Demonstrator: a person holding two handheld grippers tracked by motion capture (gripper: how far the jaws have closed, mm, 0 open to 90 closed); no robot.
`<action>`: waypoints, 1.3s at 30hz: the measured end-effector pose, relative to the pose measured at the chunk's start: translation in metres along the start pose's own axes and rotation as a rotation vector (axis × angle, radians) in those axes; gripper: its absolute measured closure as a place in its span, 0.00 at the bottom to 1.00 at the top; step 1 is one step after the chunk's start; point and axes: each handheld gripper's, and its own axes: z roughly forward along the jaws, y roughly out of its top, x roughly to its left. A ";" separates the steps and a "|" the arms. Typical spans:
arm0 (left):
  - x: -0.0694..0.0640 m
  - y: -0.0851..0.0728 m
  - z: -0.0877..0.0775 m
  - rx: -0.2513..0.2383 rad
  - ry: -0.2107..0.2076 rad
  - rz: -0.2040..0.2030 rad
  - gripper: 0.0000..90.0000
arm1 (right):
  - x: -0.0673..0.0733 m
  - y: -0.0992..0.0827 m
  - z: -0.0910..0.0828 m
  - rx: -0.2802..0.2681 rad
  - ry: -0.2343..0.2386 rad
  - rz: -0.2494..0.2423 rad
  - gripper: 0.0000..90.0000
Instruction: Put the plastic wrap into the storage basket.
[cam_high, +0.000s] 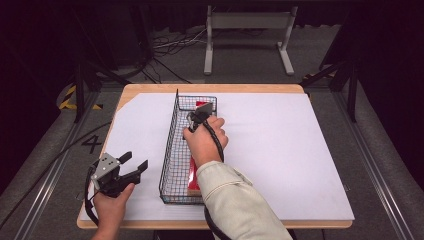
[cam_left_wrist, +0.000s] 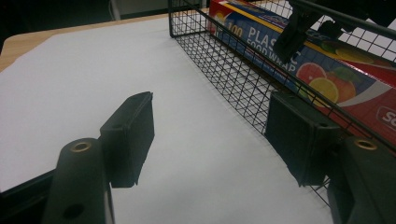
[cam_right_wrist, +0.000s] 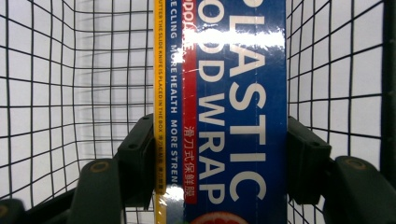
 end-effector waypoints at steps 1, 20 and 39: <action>0.000 0.000 0.000 0.001 0.000 -0.001 0.37 | 0.000 0.000 0.000 0.003 -0.002 -0.001 0.43; 0.000 0.000 0.000 0.003 0.001 -0.003 0.37 | -0.001 0.004 -0.017 -0.031 0.016 -0.006 0.38; 0.001 0.000 0.002 0.003 0.009 -0.008 0.37 | -0.023 0.008 -0.075 -0.167 0.100 -0.098 0.31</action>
